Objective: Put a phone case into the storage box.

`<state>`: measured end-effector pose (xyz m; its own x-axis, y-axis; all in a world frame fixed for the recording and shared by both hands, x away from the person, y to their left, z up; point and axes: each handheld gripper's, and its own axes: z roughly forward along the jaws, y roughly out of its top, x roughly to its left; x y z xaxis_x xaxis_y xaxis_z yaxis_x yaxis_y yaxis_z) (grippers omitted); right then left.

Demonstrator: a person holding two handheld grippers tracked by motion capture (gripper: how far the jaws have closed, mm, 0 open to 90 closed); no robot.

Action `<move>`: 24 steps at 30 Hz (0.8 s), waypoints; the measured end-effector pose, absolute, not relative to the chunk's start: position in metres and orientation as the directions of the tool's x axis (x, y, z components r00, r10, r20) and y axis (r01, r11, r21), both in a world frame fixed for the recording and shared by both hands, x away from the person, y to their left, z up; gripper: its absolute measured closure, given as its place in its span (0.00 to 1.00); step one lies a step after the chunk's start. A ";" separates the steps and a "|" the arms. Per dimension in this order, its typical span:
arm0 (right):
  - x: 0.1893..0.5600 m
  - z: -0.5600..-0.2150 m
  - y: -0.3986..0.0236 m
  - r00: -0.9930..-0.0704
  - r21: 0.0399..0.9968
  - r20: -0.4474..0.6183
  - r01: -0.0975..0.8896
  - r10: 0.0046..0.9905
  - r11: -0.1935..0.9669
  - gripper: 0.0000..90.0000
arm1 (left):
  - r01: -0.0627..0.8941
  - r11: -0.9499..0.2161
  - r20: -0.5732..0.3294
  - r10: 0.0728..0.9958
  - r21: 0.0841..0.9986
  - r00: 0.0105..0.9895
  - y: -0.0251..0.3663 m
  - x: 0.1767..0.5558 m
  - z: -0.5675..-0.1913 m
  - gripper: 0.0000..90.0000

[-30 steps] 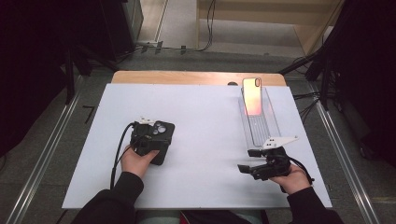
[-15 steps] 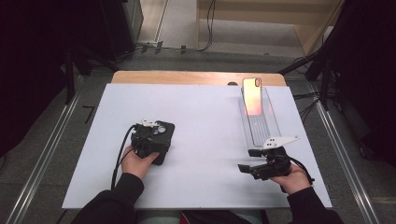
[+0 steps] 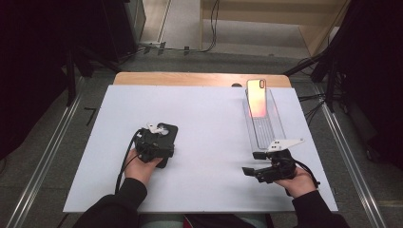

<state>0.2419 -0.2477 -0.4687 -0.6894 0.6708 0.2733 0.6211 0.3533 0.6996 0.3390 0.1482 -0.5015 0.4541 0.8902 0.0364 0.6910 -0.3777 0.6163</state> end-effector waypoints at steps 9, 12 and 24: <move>0.242 -0.469 -0.247 -0.690 0.700 0.271 0.620 0.672 0.355 0.22 | 0.683 -0.358 0.036 0.899 0.636 0.437 0.148 0.336 -0.504 0.11; 0.242 -0.469 -0.247 -0.692 0.698 0.268 0.619 0.670 0.360 0.22 | 0.689 -0.355 0.037 0.902 0.632 0.431 0.147 0.336 -0.503 0.12; 0.242 -0.469 -0.246 -0.695 0.701 0.267 0.615 0.668 0.360 0.22 | 0.698 -0.357 0.036 0.903 0.621 0.429 0.146 0.336 -0.501 0.15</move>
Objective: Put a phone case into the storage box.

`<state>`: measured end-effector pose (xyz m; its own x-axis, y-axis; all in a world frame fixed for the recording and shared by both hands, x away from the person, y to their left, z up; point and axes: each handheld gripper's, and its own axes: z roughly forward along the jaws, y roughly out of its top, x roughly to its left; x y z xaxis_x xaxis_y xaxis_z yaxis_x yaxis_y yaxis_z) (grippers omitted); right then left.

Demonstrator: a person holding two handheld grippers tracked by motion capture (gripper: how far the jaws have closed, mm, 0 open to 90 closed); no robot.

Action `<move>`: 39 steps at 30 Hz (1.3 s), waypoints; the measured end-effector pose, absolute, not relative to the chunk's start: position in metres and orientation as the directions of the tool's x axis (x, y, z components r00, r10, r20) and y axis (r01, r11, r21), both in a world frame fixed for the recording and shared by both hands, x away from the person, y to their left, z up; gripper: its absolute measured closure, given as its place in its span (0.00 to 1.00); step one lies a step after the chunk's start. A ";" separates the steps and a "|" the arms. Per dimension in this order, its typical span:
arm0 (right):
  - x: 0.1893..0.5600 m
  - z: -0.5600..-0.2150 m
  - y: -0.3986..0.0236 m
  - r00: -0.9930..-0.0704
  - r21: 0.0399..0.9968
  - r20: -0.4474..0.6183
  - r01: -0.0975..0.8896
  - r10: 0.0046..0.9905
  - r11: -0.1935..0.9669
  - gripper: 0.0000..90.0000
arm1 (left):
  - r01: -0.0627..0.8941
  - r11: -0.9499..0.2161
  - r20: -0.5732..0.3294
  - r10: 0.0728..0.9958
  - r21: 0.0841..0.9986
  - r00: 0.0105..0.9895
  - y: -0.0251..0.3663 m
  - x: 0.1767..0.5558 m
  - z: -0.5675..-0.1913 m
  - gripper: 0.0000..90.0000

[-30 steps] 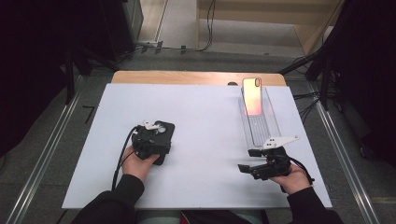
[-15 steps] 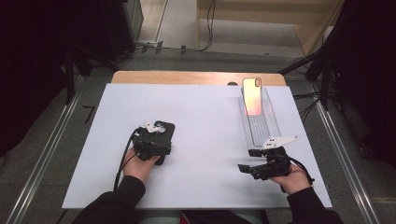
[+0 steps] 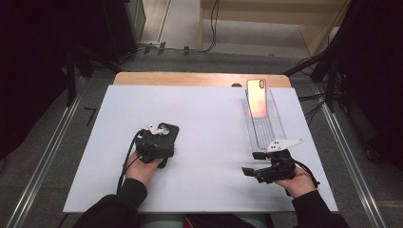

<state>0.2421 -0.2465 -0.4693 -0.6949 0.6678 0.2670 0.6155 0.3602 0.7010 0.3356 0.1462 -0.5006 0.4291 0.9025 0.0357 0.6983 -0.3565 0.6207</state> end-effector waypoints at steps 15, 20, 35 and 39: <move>0.242 -0.469 -0.247 -0.696 0.702 0.268 0.615 0.666 0.360 0.22 | 0.728 -0.337 -0.024 0.899 0.597 0.436 0.149 0.340 -0.492 0.17; 0.242 -0.469 -0.246 -0.696 0.702 0.269 0.615 0.666 0.360 0.22 | 0.733 -0.323 -0.044 0.901 0.598 0.433 0.152 0.341 -0.485 0.17; 0.242 -0.468 -0.245 -0.705 0.717 0.274 0.603 0.654 0.350 0.22 | 0.719 -0.272 -0.147 0.875 0.640 0.462 0.170 0.339 -0.452 0.17; 0.242 -0.467 -0.244 -0.699 0.717 0.281 0.608 0.657 0.340 0.22 | 0.702 -0.262 -0.171 0.859 0.663 0.482 0.172 0.334 -0.442 0.17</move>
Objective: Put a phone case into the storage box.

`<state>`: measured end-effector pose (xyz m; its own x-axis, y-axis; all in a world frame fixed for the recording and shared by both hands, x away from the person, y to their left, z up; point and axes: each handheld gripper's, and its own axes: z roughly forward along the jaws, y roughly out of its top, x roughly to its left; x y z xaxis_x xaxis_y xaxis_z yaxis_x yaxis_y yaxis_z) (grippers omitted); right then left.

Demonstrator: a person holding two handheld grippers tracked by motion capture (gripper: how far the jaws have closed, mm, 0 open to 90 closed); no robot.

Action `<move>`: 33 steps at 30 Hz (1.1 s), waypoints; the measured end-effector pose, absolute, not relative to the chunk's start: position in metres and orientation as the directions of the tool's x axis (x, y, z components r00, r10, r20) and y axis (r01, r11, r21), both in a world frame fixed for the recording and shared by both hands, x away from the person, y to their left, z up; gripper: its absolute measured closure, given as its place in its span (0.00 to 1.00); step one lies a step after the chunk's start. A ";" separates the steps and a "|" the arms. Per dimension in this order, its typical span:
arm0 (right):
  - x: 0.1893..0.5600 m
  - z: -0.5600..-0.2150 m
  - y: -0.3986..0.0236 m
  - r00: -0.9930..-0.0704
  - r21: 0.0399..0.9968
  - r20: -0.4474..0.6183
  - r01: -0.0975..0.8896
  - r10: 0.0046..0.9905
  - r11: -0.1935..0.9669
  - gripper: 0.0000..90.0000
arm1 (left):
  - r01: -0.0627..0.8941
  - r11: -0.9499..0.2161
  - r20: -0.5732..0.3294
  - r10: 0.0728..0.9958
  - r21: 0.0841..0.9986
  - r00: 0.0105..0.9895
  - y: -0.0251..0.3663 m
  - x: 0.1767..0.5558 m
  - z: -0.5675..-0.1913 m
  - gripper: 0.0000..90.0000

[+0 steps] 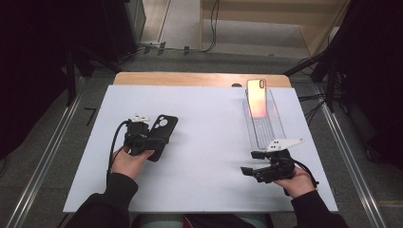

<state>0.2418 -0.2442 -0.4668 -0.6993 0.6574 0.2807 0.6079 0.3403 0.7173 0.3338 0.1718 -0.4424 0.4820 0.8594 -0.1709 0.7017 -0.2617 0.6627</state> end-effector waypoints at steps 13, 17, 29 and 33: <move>0.245 -0.459 -0.242 -0.670 0.732 0.305 0.620 0.676 0.284 0.21 | 0.642 -0.298 -0.161 0.815 0.706 0.556 0.155 0.310 -0.426 0.17; 0.244 -0.457 -0.239 -0.673 0.732 0.302 0.617 0.675 0.288 0.21 | 0.635 -0.300 -0.168 0.805 0.712 0.569 0.147 0.305 -0.425 0.17; 0.245 -0.448 -0.231 -0.629 0.720 0.346 0.654 0.696 0.232 0.20 | 0.608 -0.311 -0.152 0.794 0.730 0.588 0.121 0.293 -0.431 0.17; 0.246 -0.445 -0.229 -0.609 0.716 0.353 0.665 0.710 0.214 0.20 | 0.598 -0.304 -0.143 0.800 0.742 0.583 0.113 0.288 -0.435 0.17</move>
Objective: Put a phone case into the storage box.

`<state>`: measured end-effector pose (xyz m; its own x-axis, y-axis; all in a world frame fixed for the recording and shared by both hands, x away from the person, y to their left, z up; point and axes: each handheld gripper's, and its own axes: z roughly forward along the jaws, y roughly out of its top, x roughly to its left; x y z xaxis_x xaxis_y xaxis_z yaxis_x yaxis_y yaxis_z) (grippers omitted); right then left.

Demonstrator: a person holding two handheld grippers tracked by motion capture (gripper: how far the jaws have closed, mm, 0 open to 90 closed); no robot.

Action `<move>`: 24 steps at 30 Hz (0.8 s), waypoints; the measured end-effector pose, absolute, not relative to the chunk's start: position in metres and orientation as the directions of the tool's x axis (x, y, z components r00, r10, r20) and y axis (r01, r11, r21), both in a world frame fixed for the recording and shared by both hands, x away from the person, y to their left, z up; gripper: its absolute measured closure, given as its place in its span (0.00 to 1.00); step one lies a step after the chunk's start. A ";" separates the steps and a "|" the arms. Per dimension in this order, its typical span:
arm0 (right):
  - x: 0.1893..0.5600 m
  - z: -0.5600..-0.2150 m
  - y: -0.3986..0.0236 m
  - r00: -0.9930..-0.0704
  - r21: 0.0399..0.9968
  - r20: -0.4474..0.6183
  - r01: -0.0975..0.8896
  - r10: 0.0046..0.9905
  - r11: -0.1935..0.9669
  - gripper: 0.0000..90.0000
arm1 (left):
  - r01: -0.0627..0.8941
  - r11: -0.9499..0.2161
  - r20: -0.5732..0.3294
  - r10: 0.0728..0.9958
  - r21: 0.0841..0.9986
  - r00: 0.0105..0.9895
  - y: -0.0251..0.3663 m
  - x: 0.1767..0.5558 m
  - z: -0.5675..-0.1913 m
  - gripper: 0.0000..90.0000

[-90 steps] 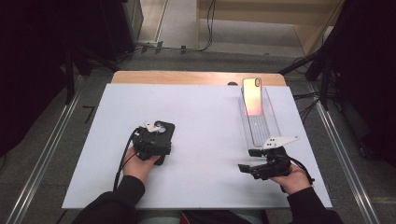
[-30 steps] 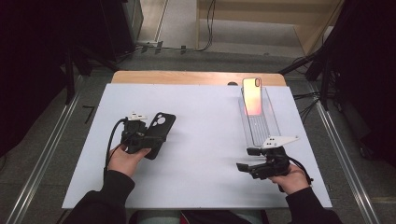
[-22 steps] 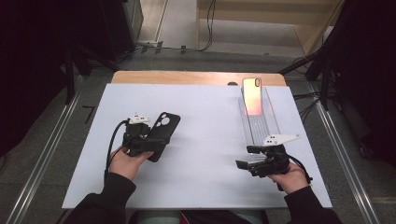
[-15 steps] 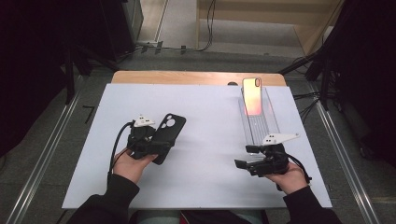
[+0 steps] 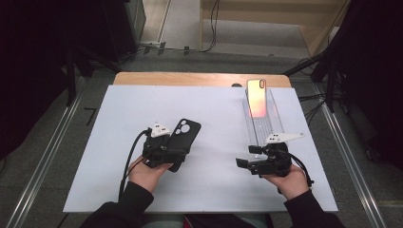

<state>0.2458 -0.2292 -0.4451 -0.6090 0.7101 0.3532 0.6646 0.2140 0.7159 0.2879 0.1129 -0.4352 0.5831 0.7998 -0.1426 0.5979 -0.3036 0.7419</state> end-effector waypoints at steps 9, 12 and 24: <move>0.246 -0.440 -0.218 -0.588 0.713 0.380 0.678 0.714 0.179 0.20 | 0.563 -0.301 -0.109 0.807 0.770 0.580 0.096 0.277 -0.449 0.17; 0.247 -0.438 -0.215 -0.583 0.712 0.391 0.682 0.712 0.167 0.20 | 0.556 -0.302 -0.100 0.809 0.775 0.579 0.093 0.275 -0.453 0.17; 0.255 -0.432 -0.200 -0.564 0.704 0.413 0.695 0.715 0.142 0.22 | 0.525 -0.255 -0.112 0.815 0.812 0.569 0.087 0.267 -0.462 0.16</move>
